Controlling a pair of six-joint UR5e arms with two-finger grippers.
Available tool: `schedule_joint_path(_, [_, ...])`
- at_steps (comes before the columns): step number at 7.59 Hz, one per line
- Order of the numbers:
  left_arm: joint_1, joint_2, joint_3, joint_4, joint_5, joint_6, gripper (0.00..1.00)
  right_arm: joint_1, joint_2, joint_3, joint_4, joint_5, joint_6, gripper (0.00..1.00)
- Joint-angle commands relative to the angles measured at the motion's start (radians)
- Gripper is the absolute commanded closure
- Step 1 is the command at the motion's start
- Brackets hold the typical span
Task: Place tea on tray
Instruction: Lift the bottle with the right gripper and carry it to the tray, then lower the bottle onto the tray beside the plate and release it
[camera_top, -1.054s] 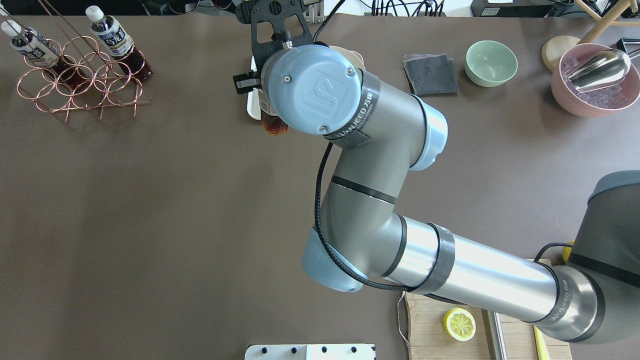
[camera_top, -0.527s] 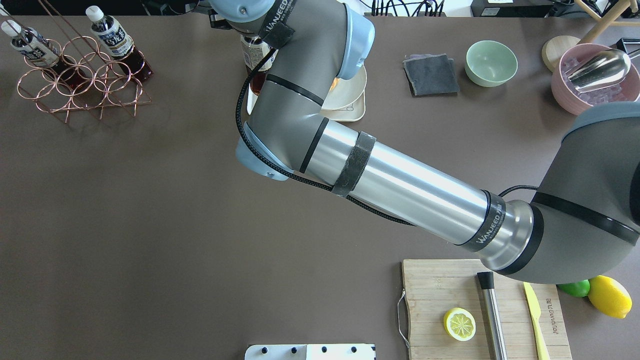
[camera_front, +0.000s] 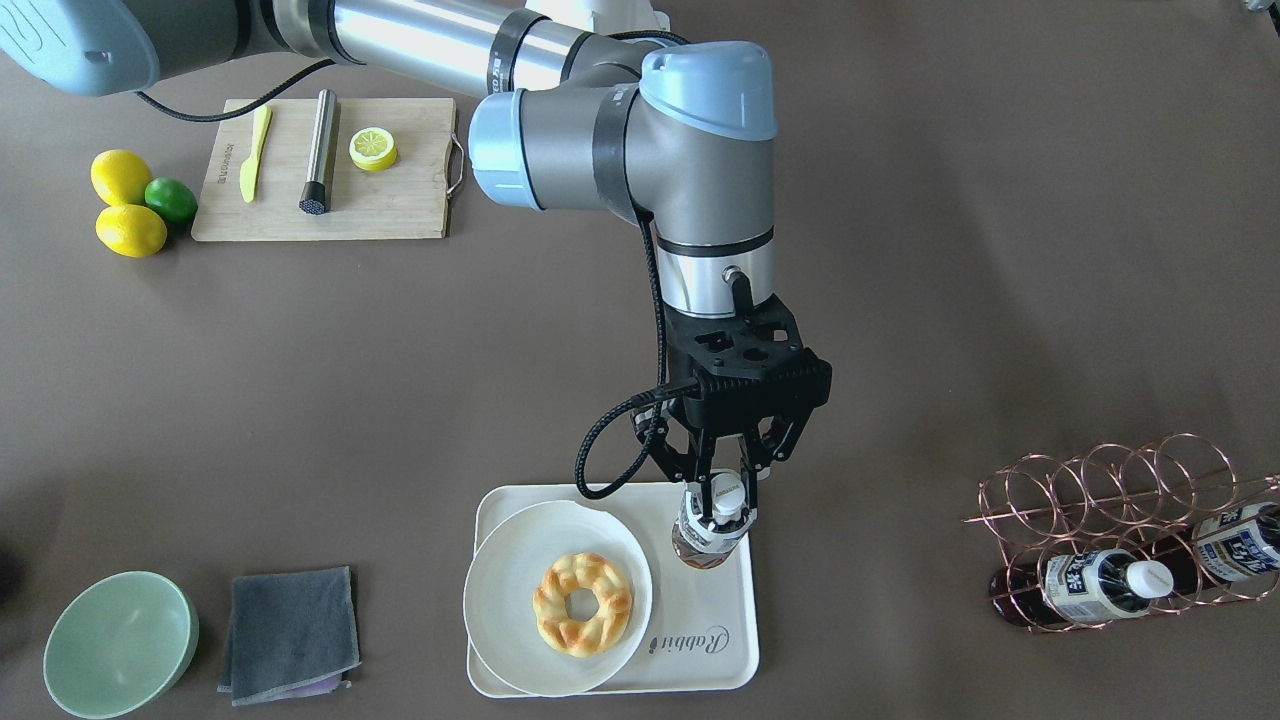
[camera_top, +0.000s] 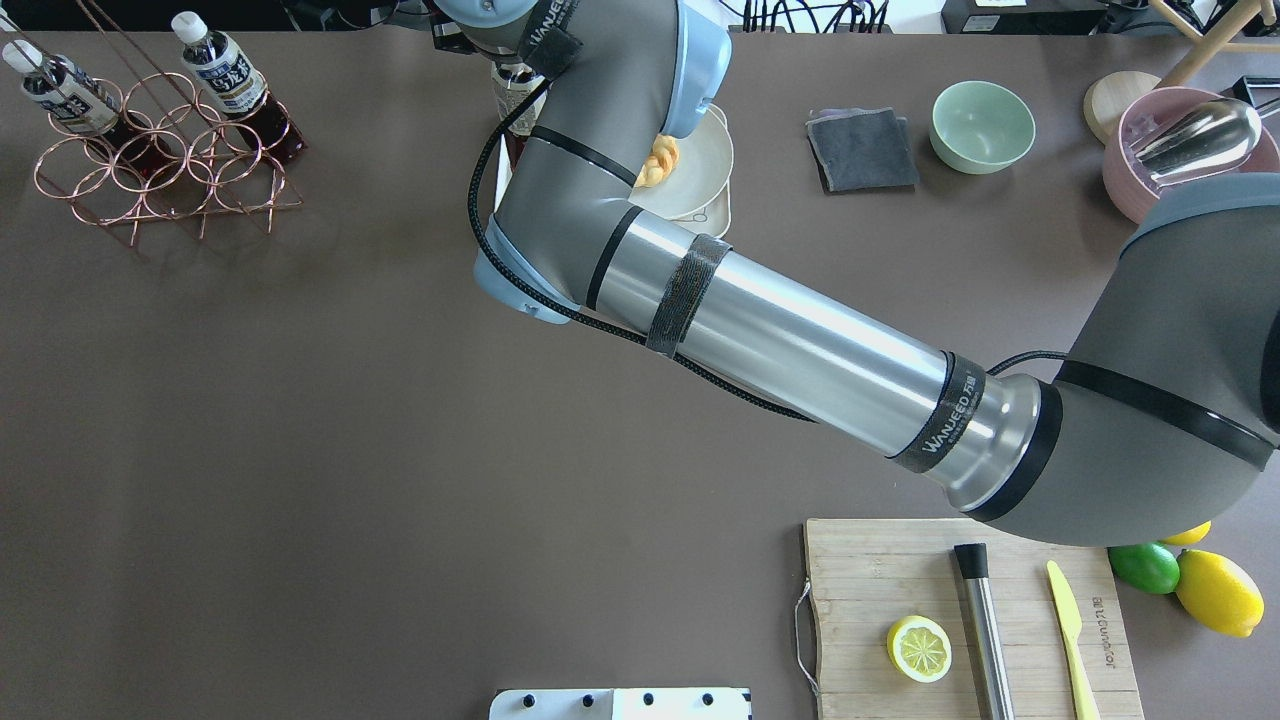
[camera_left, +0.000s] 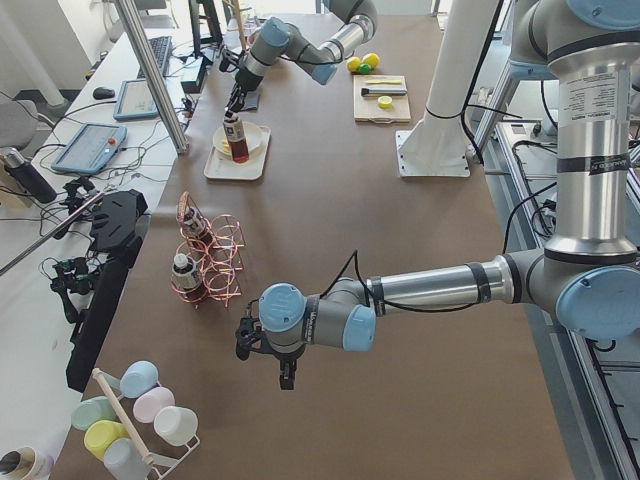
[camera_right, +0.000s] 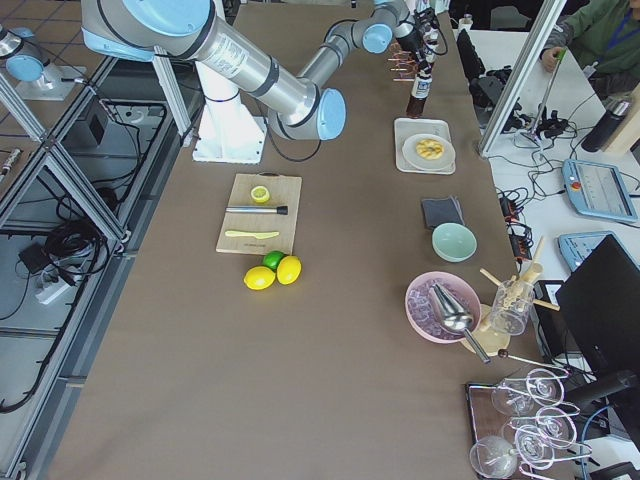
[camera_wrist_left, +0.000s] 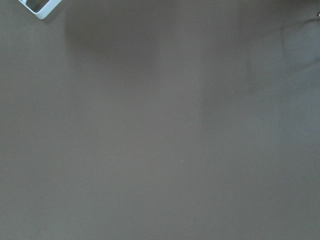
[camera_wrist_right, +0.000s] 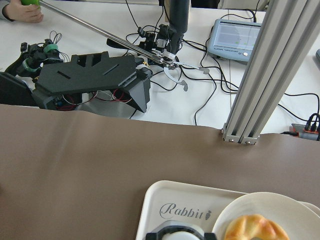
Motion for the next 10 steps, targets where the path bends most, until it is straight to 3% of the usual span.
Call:
schedule_joint_path(1, [0.019, -0.066, -0.008, 0.173, 0.025, 0.005, 0.01, 0.001, 0.003, -0.111, 0.119, -0.003, 0.0, 1.0])
schedule_joint_path(7, [0.021, -0.064, -0.005, 0.175, 0.023, 0.005, 0.01, -0.011, 0.002, -0.136, 0.127, -0.014, -0.003, 1.0])
schedule_joint_path(8, [0.021, -0.064, -0.005, 0.175, 0.023, 0.005, 0.01, -0.014, 0.0, -0.132, 0.127, -0.017, -0.005, 0.11])
schedule_joint_path(9, [0.021, -0.064, -0.003, 0.175, 0.023, 0.005, 0.01, -0.022, 0.005, -0.12, 0.127, -0.037, 0.0, 0.0])
schedule_joint_path(10, [0.021, -0.063, -0.003, 0.175, 0.023, 0.005, 0.01, -0.026, 0.003, -0.103, 0.127, -0.038, 0.011, 0.0])
